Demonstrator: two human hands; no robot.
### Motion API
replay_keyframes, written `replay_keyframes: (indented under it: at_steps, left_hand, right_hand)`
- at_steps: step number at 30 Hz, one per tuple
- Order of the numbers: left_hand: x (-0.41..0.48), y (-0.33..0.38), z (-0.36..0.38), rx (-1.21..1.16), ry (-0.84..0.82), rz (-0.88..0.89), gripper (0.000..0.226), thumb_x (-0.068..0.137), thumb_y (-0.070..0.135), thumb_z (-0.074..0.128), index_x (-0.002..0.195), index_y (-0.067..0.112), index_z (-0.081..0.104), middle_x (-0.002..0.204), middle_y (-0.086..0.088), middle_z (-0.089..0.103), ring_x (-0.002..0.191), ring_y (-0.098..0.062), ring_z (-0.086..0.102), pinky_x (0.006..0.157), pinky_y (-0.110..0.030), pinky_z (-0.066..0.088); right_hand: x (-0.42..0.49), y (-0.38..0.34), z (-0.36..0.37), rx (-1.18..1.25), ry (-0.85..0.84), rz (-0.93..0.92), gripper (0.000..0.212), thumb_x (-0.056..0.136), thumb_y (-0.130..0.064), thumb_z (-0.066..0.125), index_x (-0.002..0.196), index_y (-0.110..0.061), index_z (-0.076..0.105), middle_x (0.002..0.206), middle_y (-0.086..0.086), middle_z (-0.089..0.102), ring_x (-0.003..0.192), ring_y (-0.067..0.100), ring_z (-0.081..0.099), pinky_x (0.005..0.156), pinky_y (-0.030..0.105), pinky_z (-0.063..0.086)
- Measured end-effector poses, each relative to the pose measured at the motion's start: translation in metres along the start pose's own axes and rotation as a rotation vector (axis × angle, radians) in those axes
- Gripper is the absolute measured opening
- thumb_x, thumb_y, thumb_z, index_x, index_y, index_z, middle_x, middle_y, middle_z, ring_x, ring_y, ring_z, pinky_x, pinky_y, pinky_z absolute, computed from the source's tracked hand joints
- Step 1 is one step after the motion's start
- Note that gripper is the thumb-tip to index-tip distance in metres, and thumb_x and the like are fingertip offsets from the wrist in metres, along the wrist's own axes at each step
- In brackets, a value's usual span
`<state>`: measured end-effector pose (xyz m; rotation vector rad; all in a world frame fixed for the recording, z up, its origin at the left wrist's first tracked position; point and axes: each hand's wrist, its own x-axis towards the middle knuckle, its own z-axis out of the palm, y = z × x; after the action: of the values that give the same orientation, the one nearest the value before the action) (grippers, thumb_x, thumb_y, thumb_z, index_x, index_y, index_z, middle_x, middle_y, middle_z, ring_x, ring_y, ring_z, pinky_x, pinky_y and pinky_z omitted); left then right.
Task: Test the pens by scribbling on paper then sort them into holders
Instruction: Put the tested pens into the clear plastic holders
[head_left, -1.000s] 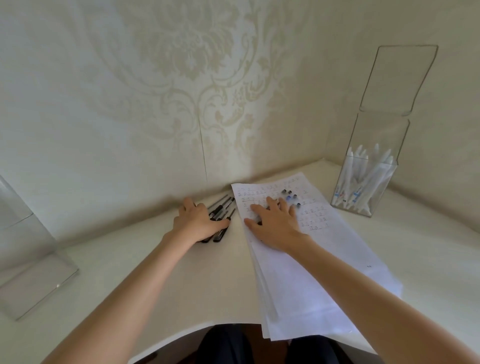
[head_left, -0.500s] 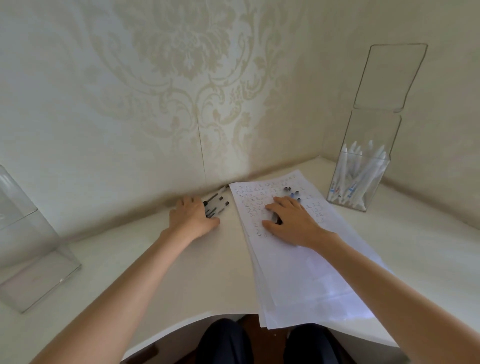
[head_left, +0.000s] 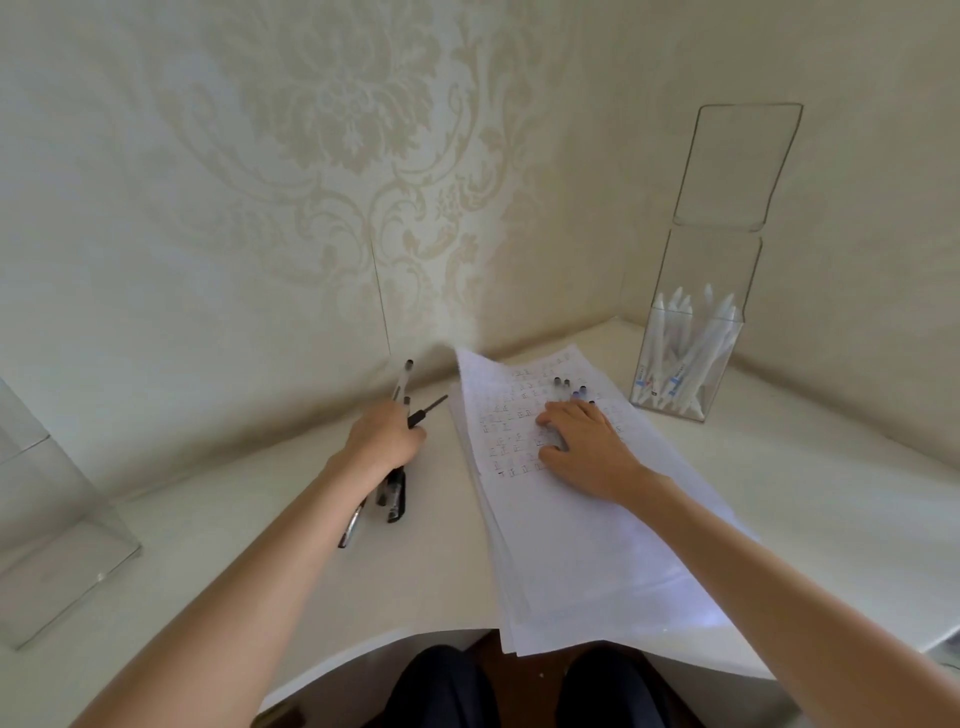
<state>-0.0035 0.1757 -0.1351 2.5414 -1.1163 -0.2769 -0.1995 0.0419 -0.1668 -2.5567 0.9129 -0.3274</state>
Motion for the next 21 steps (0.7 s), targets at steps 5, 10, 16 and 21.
replay_keyframes:
  at_steps: [5,10,16,21]
  left_hand:
    - [0.003,0.049,0.006,-0.167,-0.031,0.073,0.025,0.090,0.016,0.049,0.068,0.013,0.037,0.064,0.000,0.039,0.052,-0.012,0.039,0.044,-0.022,0.026]
    - [0.019,0.089,0.027,-0.208,-0.110,0.066,0.015,0.087,0.017,0.053,0.090,0.004,0.047,0.075,-0.004,0.049,0.056,-0.011,0.043,0.043,-0.023,0.028]
    - [0.033,0.080,-0.018,-0.209,0.167,-0.016,0.038,0.093,0.018,0.049,0.122,-0.003,0.040,0.109,-0.015,0.056,0.088,-0.027,0.058,0.053,-0.026,0.037]
    - [0.023,0.092,-0.038,-0.274,0.093,0.105,0.026,0.090,0.018,0.048,0.108,0.000,0.044,0.078,-0.003,0.048,0.061,-0.014,0.049,0.042,-0.022,0.035]
  right_hand:
    - [-0.007,0.018,-0.008,0.019,0.046,0.008,0.043,0.088,-0.023,0.051,0.130,-0.016,0.045,0.138,-0.001,0.042,0.136,0.019,0.025,0.113,0.030,0.018]
    - [-0.010,0.033,-0.013,0.030,0.035,-0.031,0.044,0.095,-0.036,0.048,0.135,-0.017,0.043,0.146,-0.001,0.036,0.140,0.019,0.020,0.115,0.029,0.016]
    - [-0.010,0.031,-0.008,-0.060,0.016,-0.117,0.044,0.096,-0.028,0.043,0.139,-0.034,0.040,0.151,-0.004,0.029,0.143,0.017,0.012,0.118,0.032,0.005]
    - [-0.005,0.028,-0.004,-0.031,0.053,-0.135,0.041,0.094,-0.024,0.043,0.133,-0.035,0.051,0.149,-0.004,0.035,0.143,0.017,0.015,0.118,0.033,0.006]
